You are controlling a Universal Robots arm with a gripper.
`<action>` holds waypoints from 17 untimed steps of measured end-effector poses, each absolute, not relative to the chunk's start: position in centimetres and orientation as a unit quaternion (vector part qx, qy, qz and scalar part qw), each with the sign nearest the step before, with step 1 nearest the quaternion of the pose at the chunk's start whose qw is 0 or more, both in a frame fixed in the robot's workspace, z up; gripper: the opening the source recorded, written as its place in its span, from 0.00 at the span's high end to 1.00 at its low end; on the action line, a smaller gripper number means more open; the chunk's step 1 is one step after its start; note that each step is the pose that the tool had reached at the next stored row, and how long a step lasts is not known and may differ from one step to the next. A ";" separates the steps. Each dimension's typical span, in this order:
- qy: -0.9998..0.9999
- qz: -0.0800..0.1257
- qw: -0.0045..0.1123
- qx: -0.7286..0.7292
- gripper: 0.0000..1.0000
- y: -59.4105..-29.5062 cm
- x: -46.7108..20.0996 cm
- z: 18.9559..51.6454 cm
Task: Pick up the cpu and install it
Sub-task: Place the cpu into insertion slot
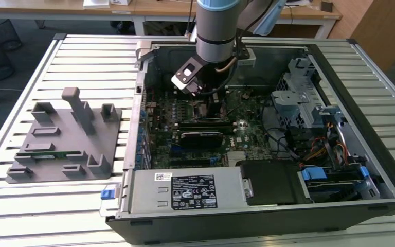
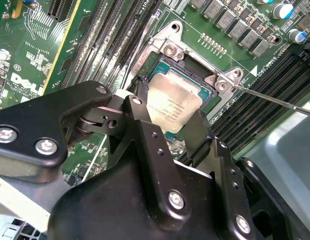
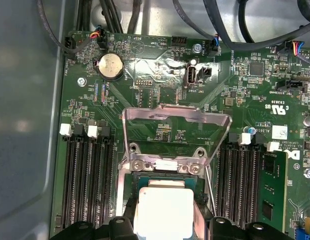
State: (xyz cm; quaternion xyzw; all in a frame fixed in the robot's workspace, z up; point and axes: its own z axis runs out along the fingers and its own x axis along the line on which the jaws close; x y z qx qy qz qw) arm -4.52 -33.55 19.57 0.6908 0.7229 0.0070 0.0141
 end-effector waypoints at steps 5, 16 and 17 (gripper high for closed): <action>0.723 0.007 0.014 0.691 0.40 -33.5 -4.5 19.6; 0.723 0.007 0.014 0.691 0.40 -33.4 -4.5 19.6; 0.723 0.007 0.014 0.691 0.40 -33.4 -4.5 19.6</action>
